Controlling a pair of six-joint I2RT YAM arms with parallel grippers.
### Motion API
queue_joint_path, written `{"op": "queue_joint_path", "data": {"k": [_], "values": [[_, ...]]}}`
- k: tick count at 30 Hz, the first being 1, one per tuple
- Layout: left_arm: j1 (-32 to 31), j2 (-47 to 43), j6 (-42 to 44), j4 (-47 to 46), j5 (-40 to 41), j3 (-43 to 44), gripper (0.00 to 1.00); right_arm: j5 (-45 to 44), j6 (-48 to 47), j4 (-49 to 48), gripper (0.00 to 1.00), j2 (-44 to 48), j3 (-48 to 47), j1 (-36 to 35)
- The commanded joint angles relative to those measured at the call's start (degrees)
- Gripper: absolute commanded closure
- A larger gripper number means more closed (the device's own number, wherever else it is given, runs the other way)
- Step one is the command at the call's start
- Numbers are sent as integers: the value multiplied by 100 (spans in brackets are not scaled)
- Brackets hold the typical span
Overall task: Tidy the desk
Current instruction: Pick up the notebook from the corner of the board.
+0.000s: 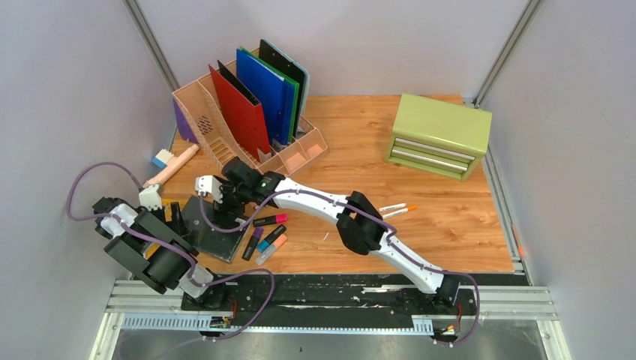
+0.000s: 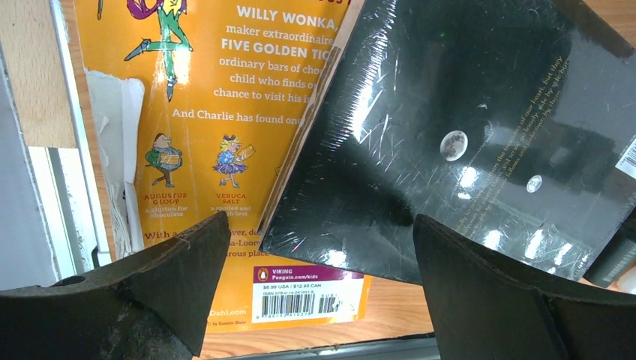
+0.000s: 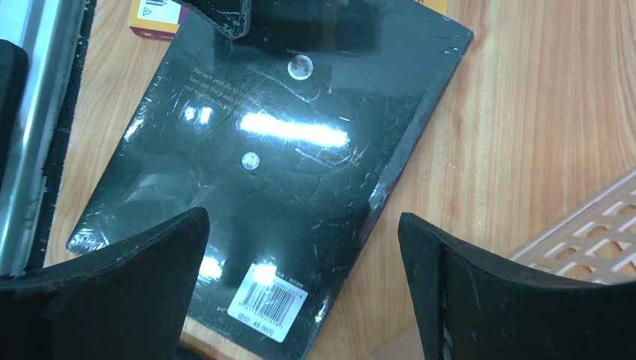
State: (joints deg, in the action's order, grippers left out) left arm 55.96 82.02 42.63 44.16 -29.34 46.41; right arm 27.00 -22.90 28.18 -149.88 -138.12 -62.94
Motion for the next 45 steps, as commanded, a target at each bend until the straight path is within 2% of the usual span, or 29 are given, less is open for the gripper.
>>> {"op": "queue_joint_path", "data": {"k": [1,8,15,24,33,39,45], "values": [[64,-306,-42,-293,-122,-170,0,-287,-167,19,0,-218,-365,-97],[62,-457,96,-202,-149,-194,0,-614,-101,-112,0,-336,-504,-151],[64,-657,362,-107,-354,-301,0,-303,219,-99,0,-328,-308,-114],[49,-760,1433,645,-1062,-271,0,-183,338,39,0,-5,357,-122],[-26,-315,1740,751,-1101,-131,0,-179,584,360,0,231,803,-83],[-255,-554,2193,826,-1020,-399,2,-209,583,393,0,499,1190,-57],[-279,-880,2740,946,-1084,-665,3,-417,522,580,0,388,966,-20]]}}
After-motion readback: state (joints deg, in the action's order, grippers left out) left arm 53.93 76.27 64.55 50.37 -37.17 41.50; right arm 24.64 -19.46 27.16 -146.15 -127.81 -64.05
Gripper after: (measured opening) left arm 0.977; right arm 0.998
